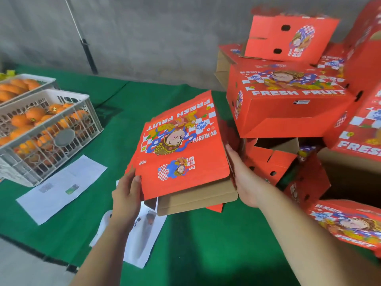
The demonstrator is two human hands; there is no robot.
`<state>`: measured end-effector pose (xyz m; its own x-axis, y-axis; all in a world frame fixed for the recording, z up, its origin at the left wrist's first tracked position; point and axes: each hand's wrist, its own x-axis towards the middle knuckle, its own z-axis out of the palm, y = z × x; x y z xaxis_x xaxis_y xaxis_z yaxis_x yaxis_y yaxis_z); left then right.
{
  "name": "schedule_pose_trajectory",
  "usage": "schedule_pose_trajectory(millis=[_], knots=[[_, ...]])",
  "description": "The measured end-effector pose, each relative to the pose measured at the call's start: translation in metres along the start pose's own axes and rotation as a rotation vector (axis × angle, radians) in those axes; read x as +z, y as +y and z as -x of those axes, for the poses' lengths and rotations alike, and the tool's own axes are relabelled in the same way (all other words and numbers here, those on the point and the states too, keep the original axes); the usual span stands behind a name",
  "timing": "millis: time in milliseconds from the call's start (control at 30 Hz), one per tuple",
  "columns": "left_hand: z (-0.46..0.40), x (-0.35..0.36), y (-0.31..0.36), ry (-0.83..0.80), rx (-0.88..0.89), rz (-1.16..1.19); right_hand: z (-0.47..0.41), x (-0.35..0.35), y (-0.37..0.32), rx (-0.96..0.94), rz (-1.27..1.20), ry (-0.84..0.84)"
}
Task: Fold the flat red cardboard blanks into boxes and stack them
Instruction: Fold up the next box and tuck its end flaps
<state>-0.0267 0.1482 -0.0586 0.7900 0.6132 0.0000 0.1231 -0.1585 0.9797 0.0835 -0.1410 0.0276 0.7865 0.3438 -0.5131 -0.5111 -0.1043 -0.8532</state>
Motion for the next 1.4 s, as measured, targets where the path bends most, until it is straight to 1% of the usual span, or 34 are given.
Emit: schedule_pose_trajectory(millis=[100, 133, 167, 233, 333, 367, 467, 533, 633, 700, 767, 867, 900, 933, 967, 1000, 1067, 1133, 1200, 1300, 1333, 1400], knots=[[0.032, -0.002, -0.014, 0.025, -0.042, 0.198, 0.013, -0.008, 0.012, -0.08, 0.058, -0.105], [0.041, -0.002, -0.017, 0.046, -0.049, 0.229, 0.018, -0.012, 0.017, -0.119, 0.084, -0.144], [0.05, -0.003, -0.019, 0.069, -0.053, 0.245, 0.024, -0.019, 0.022, -0.146, 0.109, -0.177], [0.064, -0.004, -0.025, 0.084, -0.04, 0.196, 0.036, -0.032, 0.035, -0.182, 0.171, -0.206], [0.081, -0.001, -0.031, 0.018, -0.007, 0.038, 0.057, -0.05, 0.059, -0.225, 0.183, -0.209], [0.086, 0.003, -0.035, -0.013, -0.019, 0.024, 0.063, -0.056, 0.069, -0.244, 0.164, -0.207], [0.101, 0.021, -0.041, -0.102, -0.129, 0.071, 0.081, -0.075, 0.09, -0.231, 0.193, -0.107], [0.107, 0.035, -0.041, -0.146, -0.152, 0.019, 0.09, -0.088, 0.103, -0.199, 0.232, -0.033], [0.114, 0.05, -0.032, -0.232, -0.055, -0.032, 0.099, -0.1, 0.126, -0.165, 0.271, 0.051], [0.121, 0.059, -0.026, -0.284, 0.066, -0.087, 0.105, -0.1, 0.136, -0.203, 0.312, 0.121], [0.129, 0.065, -0.024, -0.294, 0.202, -0.125, 0.11, -0.1, 0.139, -0.223, 0.345, 0.2], [0.136, 0.073, -0.029, -0.281, 0.315, -0.185, 0.117, -0.108, 0.145, -0.262, 0.253, 0.264], [0.138, 0.075, -0.032, -0.283, 0.32, -0.2, 0.119, -0.11, 0.148, -0.274, 0.208, 0.267], [0.139, 0.078, -0.035, -0.299, 0.279, -0.171, 0.121, -0.112, 0.151, -0.275, 0.144, 0.267], [0.141, 0.081, -0.034, -0.315, 0.179, -0.103, 0.122, -0.112, 0.155, -0.265, 0.078, 0.26], [0.142, 0.085, -0.03, -0.327, 0.04, 0.014, 0.123, -0.11, 0.159, -0.258, 0.041, 0.257], [0.141, 0.095, -0.02, -0.344, -0.17, 0.214, 0.121, -0.102, 0.167, -0.274, 0.047, 0.312], [0.133, 0.105, -0.01, -0.37, -0.255, 0.363, 0.117, -0.096, 0.172, -0.316, 0.065, 0.397], [0.122, 0.108, -0.002, -0.38, -0.263, 0.369, 0.115, -0.097, 0.174, -0.366, 0.095, 0.443], [0.109, 0.108, -0.002, -0.351, -0.265, 0.289, 0.115, -0.108, 0.174, -0.403, 0.12, 0.441], [0.107, 0.105, 0.0, -0.314, -0.236, 0.277, 0.116, -0.111, 0.173, -0.424, 0.113, 0.435], [0.103, 0.103, 0.008, -0.261, -0.099, 0.277, 0.119, -0.115, 0.168, -0.483, 0.146, 0.434]])
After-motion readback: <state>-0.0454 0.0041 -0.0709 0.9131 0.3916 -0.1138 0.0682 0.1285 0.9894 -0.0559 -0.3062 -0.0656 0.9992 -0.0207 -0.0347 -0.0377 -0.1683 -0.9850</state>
